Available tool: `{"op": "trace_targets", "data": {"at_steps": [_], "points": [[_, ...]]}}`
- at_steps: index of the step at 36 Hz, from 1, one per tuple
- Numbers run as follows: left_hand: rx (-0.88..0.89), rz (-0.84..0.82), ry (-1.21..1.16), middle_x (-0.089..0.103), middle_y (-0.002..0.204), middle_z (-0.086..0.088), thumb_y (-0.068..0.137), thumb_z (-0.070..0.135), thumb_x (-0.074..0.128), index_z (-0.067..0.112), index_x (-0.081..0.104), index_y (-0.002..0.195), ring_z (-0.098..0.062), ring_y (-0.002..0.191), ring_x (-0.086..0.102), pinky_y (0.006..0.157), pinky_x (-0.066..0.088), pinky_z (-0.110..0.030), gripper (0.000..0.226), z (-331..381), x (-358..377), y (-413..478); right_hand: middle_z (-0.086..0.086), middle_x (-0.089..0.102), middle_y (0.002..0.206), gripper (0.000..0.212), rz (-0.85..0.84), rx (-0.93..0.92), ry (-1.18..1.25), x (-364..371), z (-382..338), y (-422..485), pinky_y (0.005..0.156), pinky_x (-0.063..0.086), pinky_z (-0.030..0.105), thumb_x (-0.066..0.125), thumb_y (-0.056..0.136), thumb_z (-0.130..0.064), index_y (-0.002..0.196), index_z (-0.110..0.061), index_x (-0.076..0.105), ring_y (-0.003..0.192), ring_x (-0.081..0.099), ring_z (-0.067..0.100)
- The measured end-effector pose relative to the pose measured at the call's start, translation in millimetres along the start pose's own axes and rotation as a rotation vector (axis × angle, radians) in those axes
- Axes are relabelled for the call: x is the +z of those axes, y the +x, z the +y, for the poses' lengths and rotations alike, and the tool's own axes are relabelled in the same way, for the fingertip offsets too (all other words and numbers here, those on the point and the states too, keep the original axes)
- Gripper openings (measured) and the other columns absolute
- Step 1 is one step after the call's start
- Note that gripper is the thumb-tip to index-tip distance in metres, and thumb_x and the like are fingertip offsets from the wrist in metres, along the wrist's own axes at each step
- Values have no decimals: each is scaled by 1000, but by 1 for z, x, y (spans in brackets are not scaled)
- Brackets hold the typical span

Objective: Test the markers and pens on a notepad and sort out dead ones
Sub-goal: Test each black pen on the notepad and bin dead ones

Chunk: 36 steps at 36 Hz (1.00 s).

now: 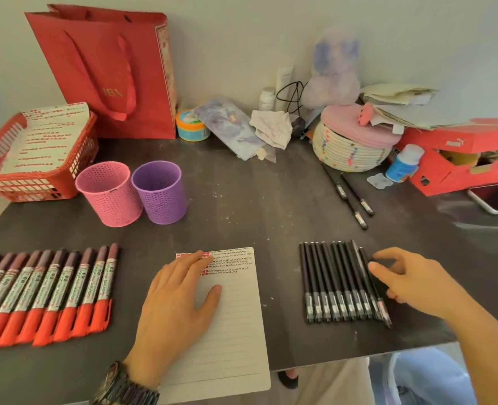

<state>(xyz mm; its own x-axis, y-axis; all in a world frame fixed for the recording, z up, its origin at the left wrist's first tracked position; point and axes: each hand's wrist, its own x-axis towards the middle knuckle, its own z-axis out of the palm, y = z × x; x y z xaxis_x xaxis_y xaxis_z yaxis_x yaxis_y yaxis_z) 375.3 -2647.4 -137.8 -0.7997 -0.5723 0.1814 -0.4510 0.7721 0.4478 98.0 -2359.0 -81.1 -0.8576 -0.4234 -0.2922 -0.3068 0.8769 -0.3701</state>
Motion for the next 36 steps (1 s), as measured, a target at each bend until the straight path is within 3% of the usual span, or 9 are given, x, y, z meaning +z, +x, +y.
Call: {"op": "trace_targets", "data": {"at_steps": [4, 9, 19, 22, 24, 26, 28, 32, 36], "points": [[8, 3, -5, 54, 141, 12, 89, 52, 49, 29, 61, 130, -14, 129, 49, 112, 37, -39, 48, 3, -2, -1, -15, 61, 84, 35, 192, -14, -17, 0, -9, 28, 77, 43, 33, 60, 94, -53, 120, -29, 62, 90, 62, 20], [1, 1, -5, 54, 141, 12, 88, 56, 43, 30, 63, 129, -14, 129, 50, 112, 37, -39, 52, 6, -4, -2, 7, 66, 112, 36, 353, -65, -75, -2, -40, 72, 84, 48, 42, 61, 95, -43, 119, -16, 61, 105, 63, 35], [-31, 13, -96, 47, 144, 20, 90, 40, 65, 37, 62, 127, -10, 136, 42, 114, 27, -29, 38, 5, -8, 2, 23, 60, 126, 33, 137, 40, -270, -11, -63, 107, 84, 46, 42, 51, 102, -29, 124, -4, 47, 113, 59, 41], [-41, 35, -204, 47, 142, 22, 90, 31, 70, 37, 62, 126, -5, 135, 39, 114, 30, -30, 38, 4, -14, 3, 23, 65, 116, 31, 29, 93, 61, -18, -60, 101, 89, 53, 42, 52, 101, -15, 119, 11, 57, 106, 62, 32], [-37, 78, -253, 50, 138, 21, 90, 27, 70, 36, 63, 125, -3, 132, 41, 112, 35, -31, 37, 4, -17, 2, 22, 63, 111, 35, -48, 118, 477, -17, -61, 86, 78, 56, 41, 56, 101, -5, 127, 18, 52, 98, 62, 27], [7, 146, -242, 55, 132, 19, 90, 24, 71, 32, 66, 122, -4, 129, 44, 110, 39, -33, 34, 8, -19, 0, 22, 65, 117, 44, -102, 105, 796, -12, -67, 61, 73, 55, 33, 58, 101, -6, 141, 9, 46, 98, 66, 27], [60, 197, -235, 59, 125, 21, 92, 28, 68, 31, 67, 120, -4, 126, 48, 107, 41, -32, 28, 16, -22, 0, 17, 70, 110, 33, -122, 32, 988, -3, -77, 35, 71, 59, 29, 57, 101, -7, 132, 3, 56, 92, 72, 24], [44, 68, -299, 53, 121, 38, 92, 63, 43, 50, 52, 126, 10, 121, 46, 96, 35, -7, 37, 44, -32, -3, 15, 74, 96, 14, -166, -141, 1236, 28, -106, -17, 73, 62, 29, 60, 98, -5, 104, -7, 73, 92, 76, 30], [66, -140, -320, 50, 115, 37, 90, 78, 24, 55, 37, 129, 13, 114, 43, 86, 38, -7, 48, 58, -28, -3, 13, 76, 99, 12, -260, -348, 1216, 62, -140, -63, 78, 62, 34, 74, 81, -22, 93, -20, 75, 95, 75, 31]]}}
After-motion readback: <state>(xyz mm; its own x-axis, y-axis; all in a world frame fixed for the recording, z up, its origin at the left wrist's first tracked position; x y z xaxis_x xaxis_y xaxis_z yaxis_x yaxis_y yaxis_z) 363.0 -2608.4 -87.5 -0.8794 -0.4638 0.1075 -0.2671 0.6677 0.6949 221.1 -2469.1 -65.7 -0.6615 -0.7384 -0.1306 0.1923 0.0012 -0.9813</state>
